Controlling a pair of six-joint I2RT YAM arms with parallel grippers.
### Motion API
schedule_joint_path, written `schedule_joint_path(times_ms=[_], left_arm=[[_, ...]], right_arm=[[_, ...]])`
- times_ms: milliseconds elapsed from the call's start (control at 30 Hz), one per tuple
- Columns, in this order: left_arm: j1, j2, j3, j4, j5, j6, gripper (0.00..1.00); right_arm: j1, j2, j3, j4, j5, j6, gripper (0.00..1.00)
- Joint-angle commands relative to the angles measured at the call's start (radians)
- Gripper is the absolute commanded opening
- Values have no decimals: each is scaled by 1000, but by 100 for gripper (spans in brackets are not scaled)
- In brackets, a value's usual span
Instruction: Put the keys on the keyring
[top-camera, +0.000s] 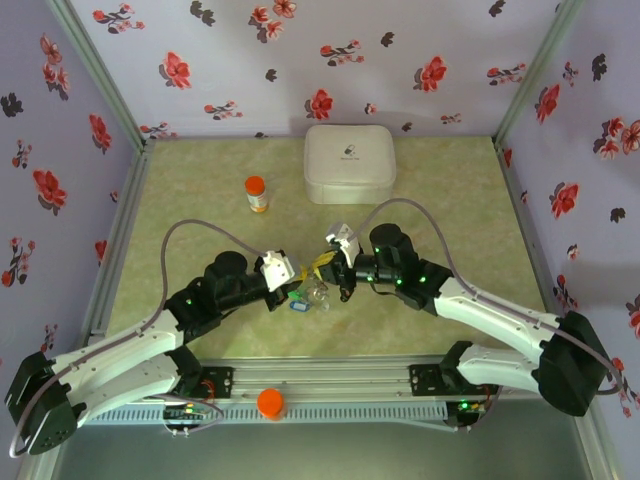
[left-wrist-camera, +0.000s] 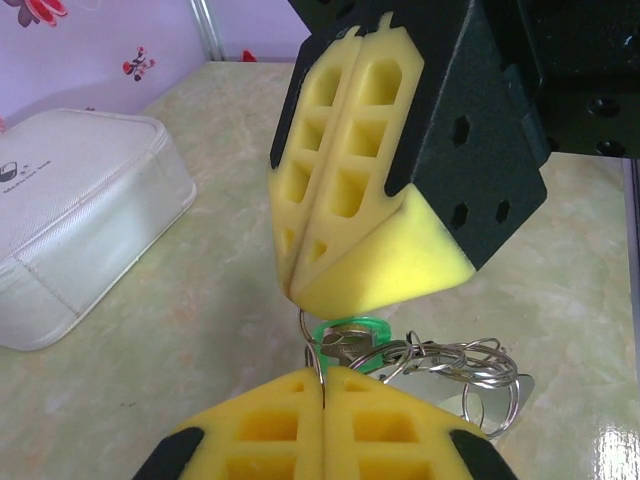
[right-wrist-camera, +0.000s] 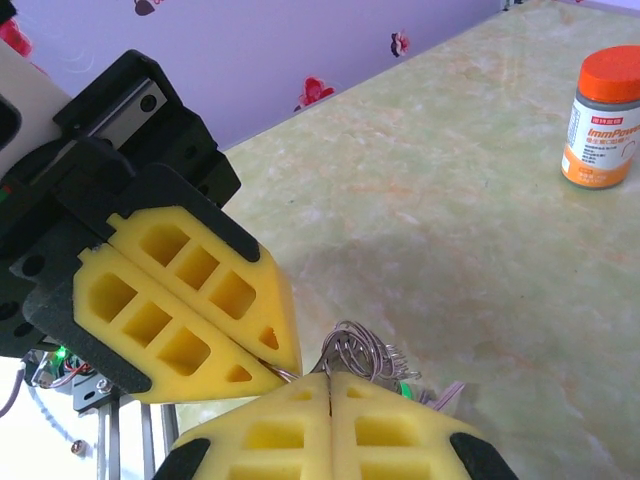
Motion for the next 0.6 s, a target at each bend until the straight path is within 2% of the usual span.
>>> schedule_joint_path(times_ms=[0,367,567], left_arm=[[-24,-25,31,135,51,18,0],[-23,-20,-109,415,16,-220,0],[-22,-32,-156,507,16,-284,0]], right_arm=[[-5,23,17,-45,62,36,0],[-15,42,-23,89,57,202,0],[-14,50,-38,79,80,248,0]])
